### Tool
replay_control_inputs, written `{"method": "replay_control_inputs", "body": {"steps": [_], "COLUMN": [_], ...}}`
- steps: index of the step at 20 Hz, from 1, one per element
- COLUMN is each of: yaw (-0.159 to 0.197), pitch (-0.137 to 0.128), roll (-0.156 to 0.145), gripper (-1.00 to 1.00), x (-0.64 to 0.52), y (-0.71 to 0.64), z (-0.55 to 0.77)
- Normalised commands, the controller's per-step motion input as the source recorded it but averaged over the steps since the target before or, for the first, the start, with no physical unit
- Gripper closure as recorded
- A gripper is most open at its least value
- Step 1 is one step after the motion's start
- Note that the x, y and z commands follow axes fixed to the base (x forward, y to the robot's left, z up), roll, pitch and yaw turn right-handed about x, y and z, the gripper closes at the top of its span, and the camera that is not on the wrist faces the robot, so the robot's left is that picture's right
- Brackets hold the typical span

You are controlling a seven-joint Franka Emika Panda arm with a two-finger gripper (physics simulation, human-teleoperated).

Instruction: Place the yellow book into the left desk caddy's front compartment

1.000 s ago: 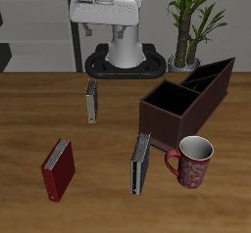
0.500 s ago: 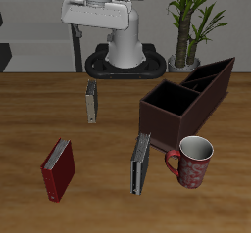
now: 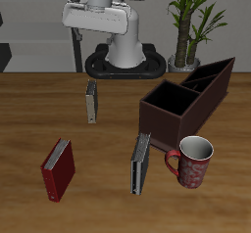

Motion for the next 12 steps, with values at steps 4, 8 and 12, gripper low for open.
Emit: {"method": "replay_control_inputs", "body": {"steps": [4,8,12], "yaw": [0.004,0.004,-0.006], "pitch": [0.009,0.004,0.051], "roll": [0.006,-0.005,-0.010], "gripper": [-1.00,-1.00,-1.00], "x": [-0.06,-0.03,0.11], "y": [0.06,0.01,-0.08], "z": [-0.10,-0.10,-0.16]}}
